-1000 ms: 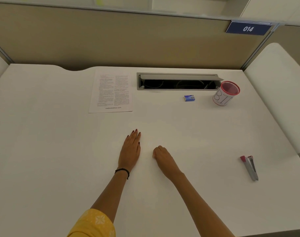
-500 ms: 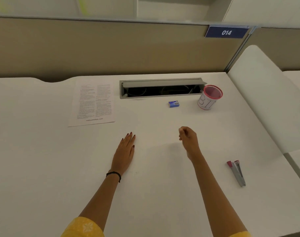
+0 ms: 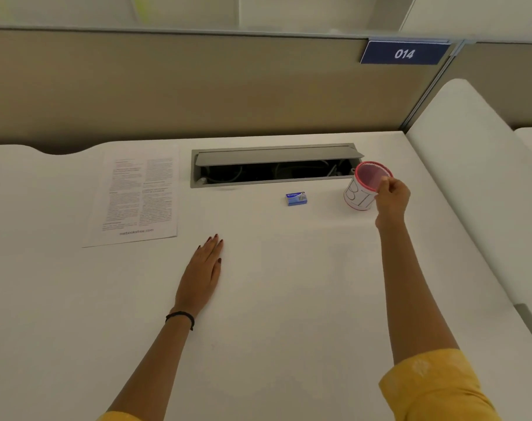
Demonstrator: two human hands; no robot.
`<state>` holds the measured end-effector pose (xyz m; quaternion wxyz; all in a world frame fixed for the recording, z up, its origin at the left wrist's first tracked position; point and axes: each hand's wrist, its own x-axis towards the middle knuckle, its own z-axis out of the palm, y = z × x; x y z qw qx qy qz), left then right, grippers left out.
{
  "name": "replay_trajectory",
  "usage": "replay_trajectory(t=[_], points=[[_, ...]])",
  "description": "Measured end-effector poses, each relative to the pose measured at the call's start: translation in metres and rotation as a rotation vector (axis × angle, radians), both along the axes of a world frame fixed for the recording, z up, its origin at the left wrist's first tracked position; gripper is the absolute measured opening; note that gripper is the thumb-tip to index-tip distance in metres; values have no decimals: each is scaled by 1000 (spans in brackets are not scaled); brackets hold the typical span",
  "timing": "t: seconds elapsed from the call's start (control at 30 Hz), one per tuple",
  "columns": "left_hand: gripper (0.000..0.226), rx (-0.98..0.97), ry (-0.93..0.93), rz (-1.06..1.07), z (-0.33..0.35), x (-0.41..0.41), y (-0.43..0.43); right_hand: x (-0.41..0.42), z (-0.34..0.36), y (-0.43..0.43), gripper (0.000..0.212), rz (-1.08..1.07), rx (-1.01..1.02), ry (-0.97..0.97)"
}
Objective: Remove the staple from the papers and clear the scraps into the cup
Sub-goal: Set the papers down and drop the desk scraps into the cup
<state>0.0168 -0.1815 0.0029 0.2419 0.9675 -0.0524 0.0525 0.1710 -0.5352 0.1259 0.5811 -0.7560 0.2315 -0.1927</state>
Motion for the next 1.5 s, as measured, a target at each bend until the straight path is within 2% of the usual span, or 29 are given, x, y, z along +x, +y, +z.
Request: replay_trajectory(t=[0.17, 0.33, 0.4, 0.53, 0.63, 0.7, 0.77, 0.9, 0.97, 1.03, 1.13, 1.3, 1.5], points=[[52, 9, -6, 4, -2, 6, 1, 31, -12, -8, 21, -33, -334, 55], [51, 6, -15, 19, -1, 7, -1, 40, -22, -13, 15, -49, -459, 47], [51, 7, -15, 20, 0, 6, -1, 36, -22, -11, 20, -59, -518, 29], [51, 4, -7, 31, 1, 4, -1, 16, -19, 8, 31, -28, -761, -59], [51, -6, -5, 33, 0, 0, 2, -16, -32, 35, 30, 124, -732, -219], [52, -21, -6, 57, 1, -8, 6, -49, -50, 62, 28, 289, -684, -237], [53, -35, 2, 90, 1, -19, 12, -84, -67, 91, 30, 491, -645, -214], [52, -35, 21, 90, 1, -42, 26, -141, -94, 138, 35, 856, -653, -50], [52, -30, 14, 105, 2, -60, 36, -167, -99, 159, 44, 983, -635, 23], [53, -30, -4, 140, 3, -80, 42, -190, -105, 178, 62, 1097, -708, 14], [52, -40, 1, 171, 0, -96, 47, -206, -114, 197, 75, 1215, -865, -24], [47, -53, 0, 173, -4, -90, 51, -226, -113, 214, 64, 1404, -945, -82], [46, -29, -10, 130, -9, -88, 52, -253, -116, 220, 62, 1450, -951, -95]])
